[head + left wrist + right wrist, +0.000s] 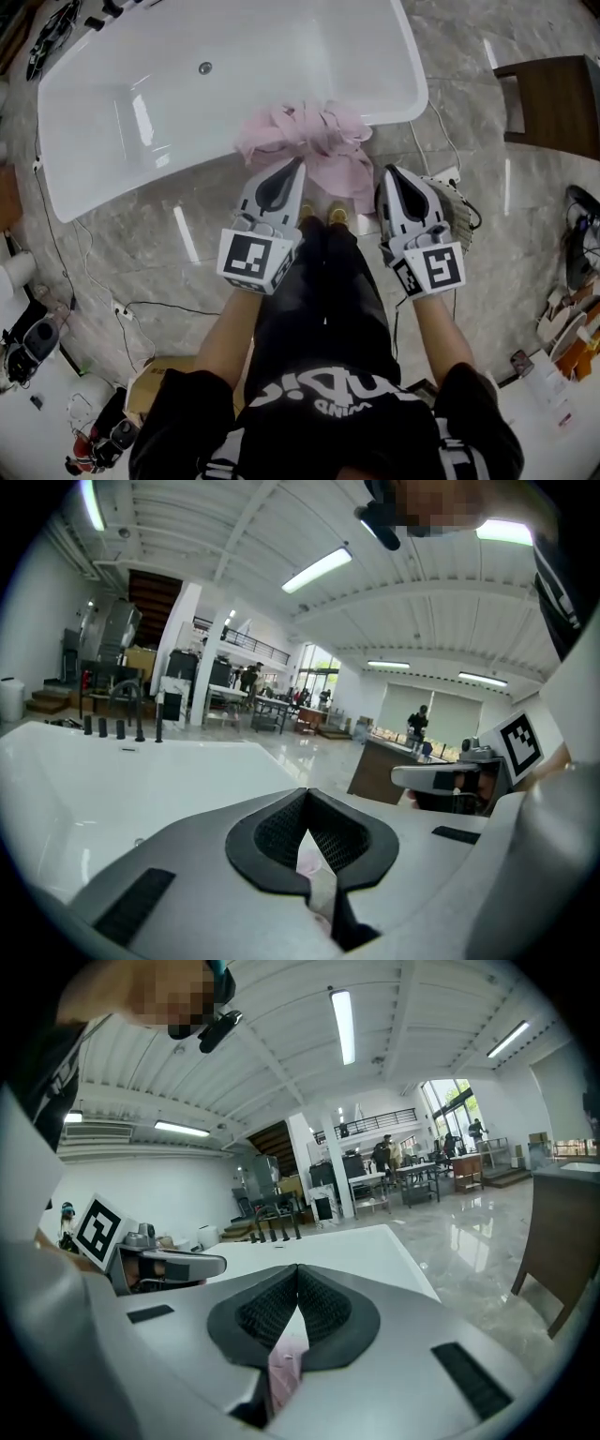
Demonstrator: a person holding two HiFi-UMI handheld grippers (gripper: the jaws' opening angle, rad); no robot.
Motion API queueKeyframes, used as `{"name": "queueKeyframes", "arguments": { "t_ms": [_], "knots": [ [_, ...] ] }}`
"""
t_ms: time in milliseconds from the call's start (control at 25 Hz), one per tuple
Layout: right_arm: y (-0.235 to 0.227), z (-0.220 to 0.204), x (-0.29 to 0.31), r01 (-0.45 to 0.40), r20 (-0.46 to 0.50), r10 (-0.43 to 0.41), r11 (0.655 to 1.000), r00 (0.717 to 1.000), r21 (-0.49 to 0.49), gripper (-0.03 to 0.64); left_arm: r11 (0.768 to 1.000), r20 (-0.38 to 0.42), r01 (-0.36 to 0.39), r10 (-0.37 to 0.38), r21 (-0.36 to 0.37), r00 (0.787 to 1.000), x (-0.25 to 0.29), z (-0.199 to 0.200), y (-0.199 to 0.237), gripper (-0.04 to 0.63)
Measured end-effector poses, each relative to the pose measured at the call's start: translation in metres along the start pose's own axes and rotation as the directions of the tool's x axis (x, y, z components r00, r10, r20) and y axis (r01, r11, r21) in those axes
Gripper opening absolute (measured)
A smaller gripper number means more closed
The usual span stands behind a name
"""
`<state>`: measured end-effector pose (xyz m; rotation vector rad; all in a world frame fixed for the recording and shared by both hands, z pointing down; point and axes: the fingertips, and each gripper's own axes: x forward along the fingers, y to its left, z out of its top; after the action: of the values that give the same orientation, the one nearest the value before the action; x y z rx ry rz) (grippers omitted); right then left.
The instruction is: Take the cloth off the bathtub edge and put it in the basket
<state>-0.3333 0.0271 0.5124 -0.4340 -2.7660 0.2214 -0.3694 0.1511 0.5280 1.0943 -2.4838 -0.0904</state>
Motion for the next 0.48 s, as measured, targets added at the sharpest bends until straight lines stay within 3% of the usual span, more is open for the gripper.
{"name": "queueKeyframes", "arguments": {
  "t_ms": [480],
  "knots": [
    [-0.013, -0.023, 0.005, 0.013, -0.018, -0.013, 1.0, 1.0, 0.025, 0.011, 0.999, -0.007, 0.026, -0.027, -0.036, 1.0, 0.026, -0.026, -0.001, 0.02]
  ]
}}
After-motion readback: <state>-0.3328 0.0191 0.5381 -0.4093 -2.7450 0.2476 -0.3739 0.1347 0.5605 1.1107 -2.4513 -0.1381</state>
